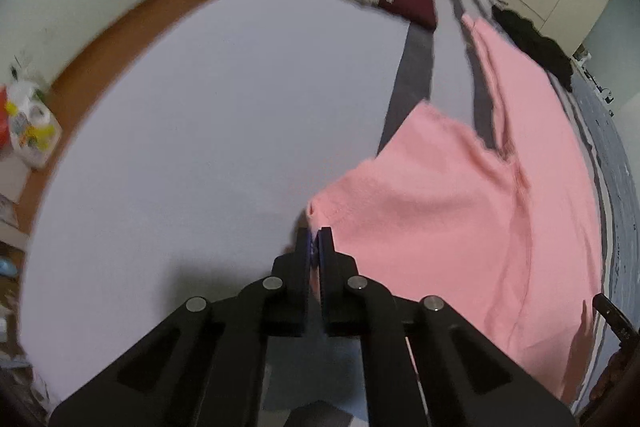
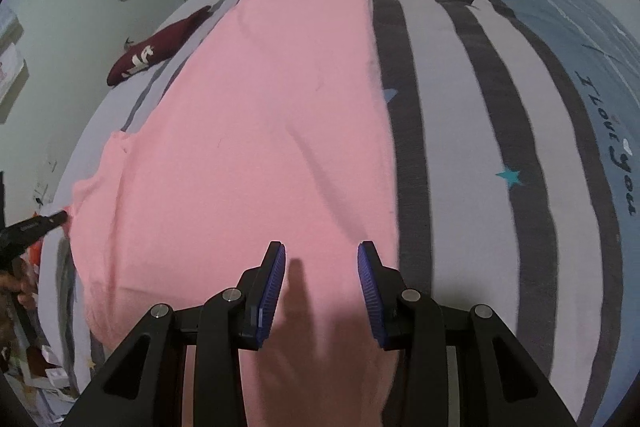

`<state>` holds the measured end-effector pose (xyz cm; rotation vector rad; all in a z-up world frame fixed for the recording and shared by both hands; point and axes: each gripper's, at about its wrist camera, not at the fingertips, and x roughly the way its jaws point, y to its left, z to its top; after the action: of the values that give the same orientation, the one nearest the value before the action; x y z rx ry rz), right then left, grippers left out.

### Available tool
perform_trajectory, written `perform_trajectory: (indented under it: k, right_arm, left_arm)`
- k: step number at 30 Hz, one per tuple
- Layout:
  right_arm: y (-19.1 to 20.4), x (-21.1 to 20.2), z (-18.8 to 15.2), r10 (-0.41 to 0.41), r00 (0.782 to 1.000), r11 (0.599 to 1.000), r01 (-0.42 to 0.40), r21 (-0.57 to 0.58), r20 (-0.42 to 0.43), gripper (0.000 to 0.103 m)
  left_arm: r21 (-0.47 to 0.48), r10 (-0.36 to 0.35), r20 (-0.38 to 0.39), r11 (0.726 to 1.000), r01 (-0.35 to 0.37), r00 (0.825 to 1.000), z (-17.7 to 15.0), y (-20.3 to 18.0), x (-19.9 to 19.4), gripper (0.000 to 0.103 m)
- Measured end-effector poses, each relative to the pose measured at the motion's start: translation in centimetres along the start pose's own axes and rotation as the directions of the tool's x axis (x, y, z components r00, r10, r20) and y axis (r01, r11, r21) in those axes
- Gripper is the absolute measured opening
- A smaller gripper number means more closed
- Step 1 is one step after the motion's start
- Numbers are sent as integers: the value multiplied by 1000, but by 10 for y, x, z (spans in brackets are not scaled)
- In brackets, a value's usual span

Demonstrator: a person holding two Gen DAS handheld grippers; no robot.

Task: Fold clothes

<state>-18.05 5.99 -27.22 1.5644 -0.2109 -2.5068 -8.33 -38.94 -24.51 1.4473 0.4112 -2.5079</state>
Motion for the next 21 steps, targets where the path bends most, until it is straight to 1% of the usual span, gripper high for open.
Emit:
perform_trajectory:
  k: [2, 4, 6, 7, 9, 11, 13, 14, 16, 17, 19, 20, 21]
  right_arm:
    - [-4, -6, -3, -4, 1000, 1000, 4, -3, 9, 34]
    - [-9, -13, -7, -5, 1000, 1000, 5, -7, 16, 34]
    - [-13, -19, -11, -1, 1000, 1000, 1, -9, 22, 34]
    - [-16, -24, -13, -1, 1000, 1000, 1, -11, 25, 34]
    - [-21, -33, -16, -2, 1000, 1000, 3, -13, 31, 34]
    - [-27, -43, -17, -1, 999, 1000, 2, -9, 36, 34]
    - [-34, -52, -18, 2, 999, 1000, -2, -2, 35, 34]
    - [-37, -54, -19, 1, 999, 1000, -1, -1, 32, 34]
    - [-42, -58, -20, 0, 1000, 1000, 0, -4, 26, 34]
    - [-44, -59, -21, 0, 1000, 1000, 1, -7, 24, 34]
    - [-48, -59, -23, 4, 1000, 1000, -4, -7, 19, 34]
    - [-49, -58, -23, 4, 1000, 1000, -4, -8, 17, 34]
    - [-49, -56, -23, 6, 1000, 1000, -6, -7, 16, 34]
  left_arm:
    - [41, -31, 54, 999, 28, 998, 3, -21, -24, 2]
    - [91, -82, 86, 993, 74, 993, 6, -47, -39, 2]
    - [149, -155, 96, 979, 140, 983, 6, -76, -52, 2]
    - [179, -195, 90, 968, 176, 977, 4, -98, -56, 2]
    - [238, -276, 52, 937, 257, 960, -7, -156, -56, 2]
    - [290, -329, -4, 903, 316, 944, -26, -201, -53, 2]
    - [332, -348, -112, 870, 365, 931, -57, -245, -41, 3]
    - [330, -346, -153, 865, 378, 926, -65, -255, -36, 3]
    - [322, -342, -221, 858, 400, 913, -82, -270, -30, 9]
    - [313, -352, -221, 857, 408, 909, -88, -266, -36, 11]
    - [299, -384, -200, 852, 430, 901, -96, -254, -47, 23]
    - [300, -382, -190, 854, 424, 904, -95, -251, -46, 25]
    - [299, -368, -182, 863, 408, 912, -92, -248, -41, 26]
